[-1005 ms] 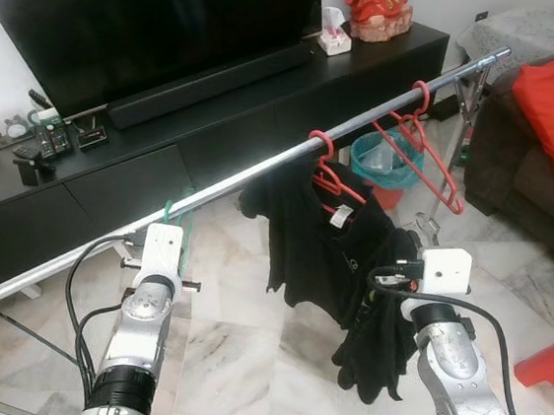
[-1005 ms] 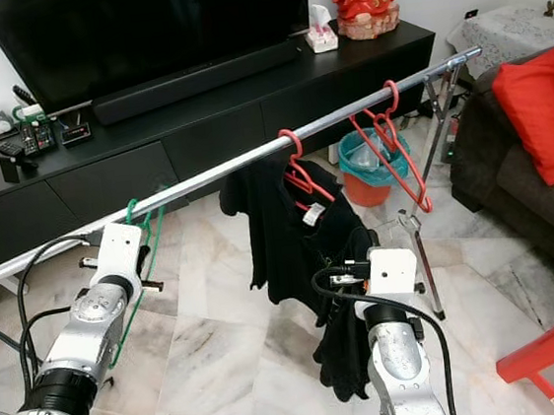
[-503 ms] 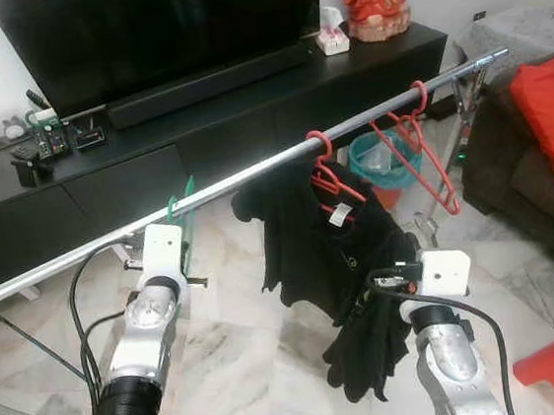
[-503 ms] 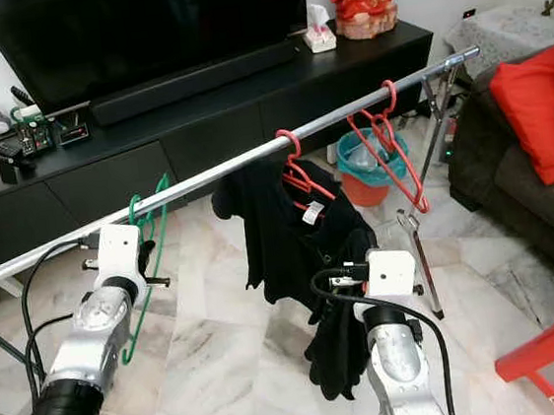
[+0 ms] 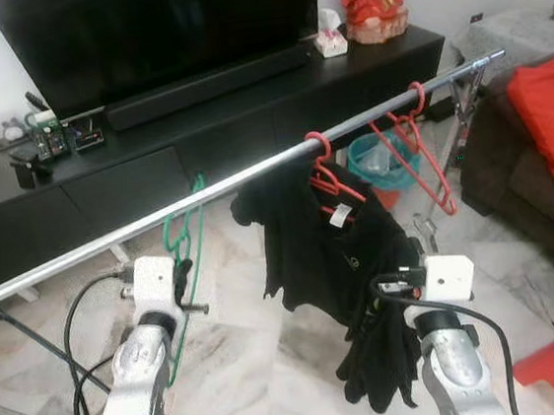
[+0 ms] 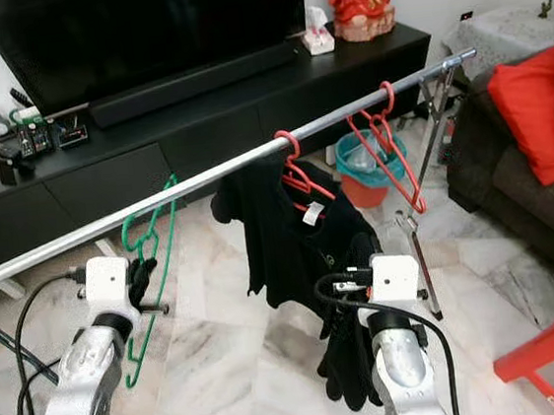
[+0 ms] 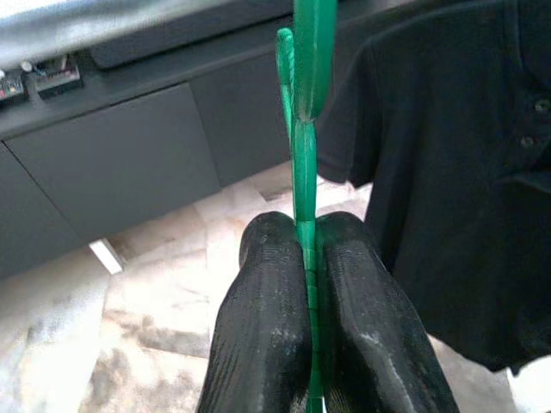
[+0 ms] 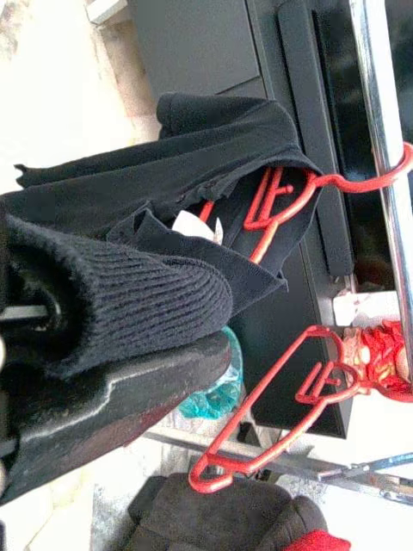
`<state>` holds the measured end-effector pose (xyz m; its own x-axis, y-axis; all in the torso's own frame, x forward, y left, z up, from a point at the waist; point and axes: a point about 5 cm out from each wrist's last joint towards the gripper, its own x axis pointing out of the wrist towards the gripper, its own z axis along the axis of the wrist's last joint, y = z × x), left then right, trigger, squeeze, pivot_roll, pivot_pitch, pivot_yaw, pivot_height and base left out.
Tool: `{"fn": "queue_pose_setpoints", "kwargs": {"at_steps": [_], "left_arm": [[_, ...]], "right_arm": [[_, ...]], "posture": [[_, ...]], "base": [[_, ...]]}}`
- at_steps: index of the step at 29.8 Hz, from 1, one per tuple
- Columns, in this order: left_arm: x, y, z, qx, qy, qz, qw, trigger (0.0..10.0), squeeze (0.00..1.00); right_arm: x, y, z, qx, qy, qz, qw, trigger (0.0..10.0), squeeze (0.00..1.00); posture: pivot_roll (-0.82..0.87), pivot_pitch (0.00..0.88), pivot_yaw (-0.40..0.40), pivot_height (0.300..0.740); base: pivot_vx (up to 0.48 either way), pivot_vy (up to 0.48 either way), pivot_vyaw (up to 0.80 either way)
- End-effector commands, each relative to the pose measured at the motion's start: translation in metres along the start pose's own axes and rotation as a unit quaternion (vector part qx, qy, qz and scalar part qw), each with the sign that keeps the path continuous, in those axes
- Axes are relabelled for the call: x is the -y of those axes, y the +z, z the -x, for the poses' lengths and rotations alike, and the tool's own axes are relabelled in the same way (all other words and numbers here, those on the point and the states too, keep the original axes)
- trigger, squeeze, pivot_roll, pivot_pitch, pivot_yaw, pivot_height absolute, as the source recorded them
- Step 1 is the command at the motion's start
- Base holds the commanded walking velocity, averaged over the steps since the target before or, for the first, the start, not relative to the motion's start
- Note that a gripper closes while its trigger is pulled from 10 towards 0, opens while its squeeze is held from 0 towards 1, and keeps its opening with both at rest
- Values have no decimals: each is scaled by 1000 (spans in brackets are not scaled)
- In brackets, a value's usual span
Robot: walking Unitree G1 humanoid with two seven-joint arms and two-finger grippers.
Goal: Hang hanger
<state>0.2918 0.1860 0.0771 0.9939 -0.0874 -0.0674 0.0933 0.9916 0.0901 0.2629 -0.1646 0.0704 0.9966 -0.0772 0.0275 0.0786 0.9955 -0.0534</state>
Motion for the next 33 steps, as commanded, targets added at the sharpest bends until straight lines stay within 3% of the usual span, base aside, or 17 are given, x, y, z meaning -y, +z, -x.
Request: {"fn": "queue_pose_setpoints", "kwargs": {"at_steps": [1, 26, 33], "left_arm": [[-4, 7, 1, 21, 3, 6, 1000, 10000, 0], [6, 7, 2, 26, -27, 14, 999, 10000, 0], [7, 7, 3, 26, -34, 16, 999, 10000, 0]], "right_arm": [[2, 5, -3, 13, 1, 2, 1000, 10000, 0], [5, 7, -8, 13, 0, 10, 1000, 10000, 0], [5, 6, -7, 9, -1, 12, 1000, 10000, 0]], "posture": [[-3, 0, 57, 740], [-2, 0, 59, 740], [-3, 0, 62, 740]], "base": [[0, 0, 0], [0, 0, 0], [-243, 0, 0]]}}
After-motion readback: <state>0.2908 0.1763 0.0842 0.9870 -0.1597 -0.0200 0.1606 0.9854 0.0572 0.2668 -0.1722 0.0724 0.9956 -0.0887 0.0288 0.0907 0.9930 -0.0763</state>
